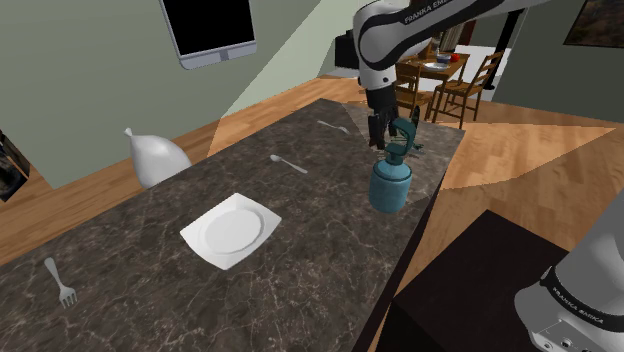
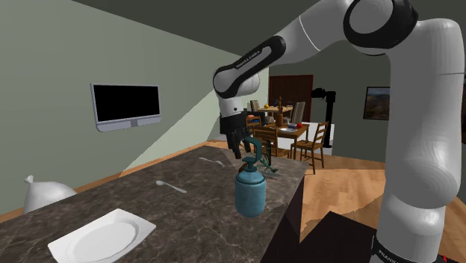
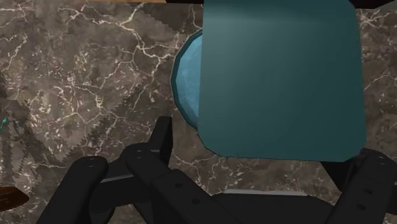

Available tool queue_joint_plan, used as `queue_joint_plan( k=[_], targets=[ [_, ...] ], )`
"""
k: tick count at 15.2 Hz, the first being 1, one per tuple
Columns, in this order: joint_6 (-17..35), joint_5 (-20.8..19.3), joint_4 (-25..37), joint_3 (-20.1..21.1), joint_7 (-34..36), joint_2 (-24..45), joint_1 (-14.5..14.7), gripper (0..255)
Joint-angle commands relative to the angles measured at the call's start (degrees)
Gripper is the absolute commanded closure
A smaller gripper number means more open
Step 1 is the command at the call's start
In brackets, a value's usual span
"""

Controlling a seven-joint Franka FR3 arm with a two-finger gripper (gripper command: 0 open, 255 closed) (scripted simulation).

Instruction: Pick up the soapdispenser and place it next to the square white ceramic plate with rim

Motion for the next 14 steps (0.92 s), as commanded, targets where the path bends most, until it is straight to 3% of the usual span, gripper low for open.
queue_joint_plan(
  k=[1,9,10,14],
  targets=[
    [1.52,-0.04,-1.44,-0.02,0.04,0.07,-0.03,0],
    [1.95,-0.06,-1.87,-0.04,0.04,0.08,-0.04,0],
    [1.95,-0.06,-1.87,-0.04,0.04,0.08,-0.04,255],
    [1.95,-0.06,-1.88,-0.03,0.05,0.07,-0.04,255]
  ],
)
